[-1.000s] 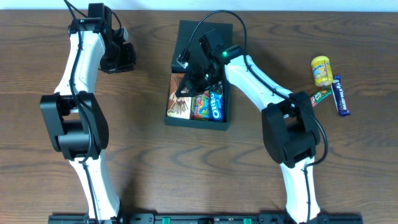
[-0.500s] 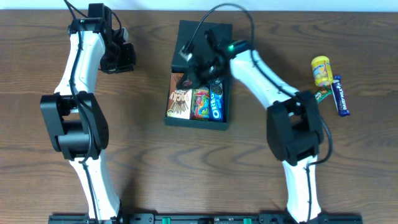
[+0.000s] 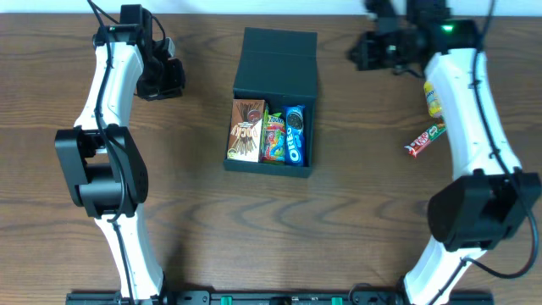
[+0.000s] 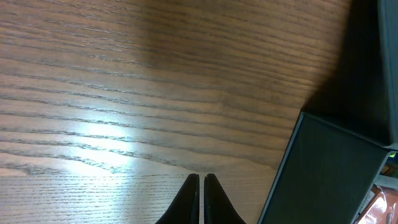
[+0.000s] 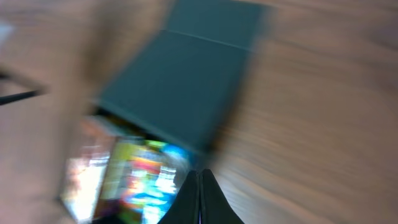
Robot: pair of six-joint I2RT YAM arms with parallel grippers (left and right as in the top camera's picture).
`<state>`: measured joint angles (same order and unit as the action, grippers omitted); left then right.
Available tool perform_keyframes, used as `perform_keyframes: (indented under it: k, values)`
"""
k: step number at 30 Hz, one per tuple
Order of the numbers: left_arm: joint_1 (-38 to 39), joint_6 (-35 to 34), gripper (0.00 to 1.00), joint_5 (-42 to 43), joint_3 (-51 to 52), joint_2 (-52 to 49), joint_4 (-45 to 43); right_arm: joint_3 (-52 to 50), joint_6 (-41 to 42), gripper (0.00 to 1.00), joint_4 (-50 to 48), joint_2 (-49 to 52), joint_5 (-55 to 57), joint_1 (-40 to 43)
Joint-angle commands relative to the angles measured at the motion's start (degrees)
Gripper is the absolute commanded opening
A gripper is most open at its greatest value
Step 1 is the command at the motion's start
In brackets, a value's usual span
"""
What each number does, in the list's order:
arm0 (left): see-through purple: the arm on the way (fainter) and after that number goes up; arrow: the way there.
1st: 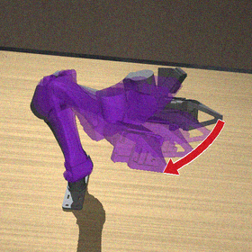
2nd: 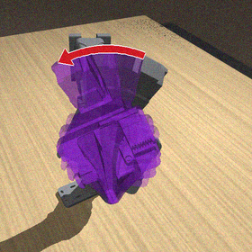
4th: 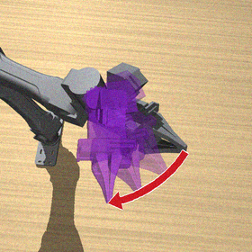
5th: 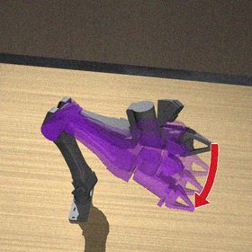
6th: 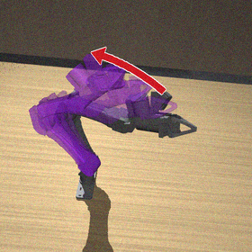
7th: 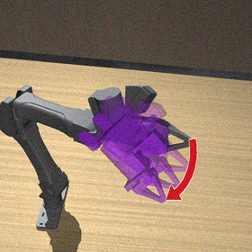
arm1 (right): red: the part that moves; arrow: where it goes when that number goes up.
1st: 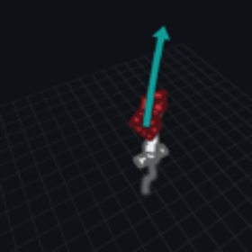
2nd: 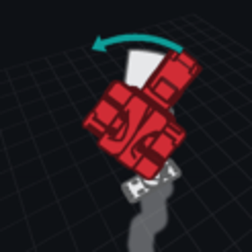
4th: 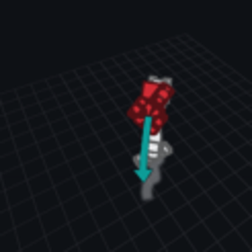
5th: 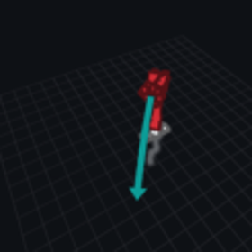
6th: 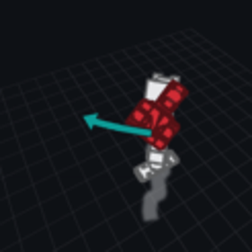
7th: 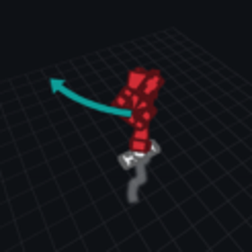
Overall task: Pack container
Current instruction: 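Move the right gripper to the yellow Mentos tub and grasp it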
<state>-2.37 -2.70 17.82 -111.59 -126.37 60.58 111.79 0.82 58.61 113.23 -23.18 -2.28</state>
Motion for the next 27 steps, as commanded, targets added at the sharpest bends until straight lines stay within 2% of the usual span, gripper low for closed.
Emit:
perform_keyframes:
  k: [1, 6, 9, 12, 13, 14, 15, 19, 22, 27]
  values:
    - [0.98, 0.98, 0.06, 0.22, -1.09, 0.83, 0.28, -0.28, 0.44, 0.01, 1.60, 0.90, 12.44, 3.58]
    - [2.71, 0.98, 0.06, 0.17, -1.07, 0.83, 0.17, -0.28, 0.39, 0.02, 1.40, 0.94, 18.36, 9.09]
    - [3.69, 0.96, 0.06, 0.17, -1.07, 0.83, -0.09, -0.33, -0.55, 0.08, 0.42, 1.60, 21.03, 12.07]
    - [4.70, 0.79, 0.06, 0.17, -1.09, 0.83, -0.24, -0.48, -4.74, 0.22, -0.42, 3.10, 21.27, 14.38]
    - [4.98, 0.79, 0.06, 0.17, -1.09, 0.83, -0.24, -0.48, -5.92, 0.31, -0.55, 3.69, 21.27, 14.95]
    - [5.25, 0.79, 0.06, 0.17, -1.07, 0.83, -0.24, -0.48, -7.30, 0.50, -0.70, 4.39, 21.42, 15.39]
    - [5.46, 0.76, 0.07, 0.17, -1.07, 0.83, -0.22, -0.48, -8.33, 0.57, -0.90, 5.16, 21.79, 15.82]
    - [6.34, -0.39, 0.07, 0.22, -1.07, 0.83, -0.17, -0.48, -9.07, 0.68, -2.95, 8.81, 23.39, 17.42]
    - [6.86, -0.70, 0.07, 0.20, -1.07, 0.83, 0.09, -0.48, -9.09, 0.85, -4.28, 11.19, 23.39, 18.38]
    - [7.19, -0.72, 0.07, 0.20, -1.07, 0.83, 0.98, -0.48, -9.53, 0.93, -6.58, 13.97, 23.39, 19.26]
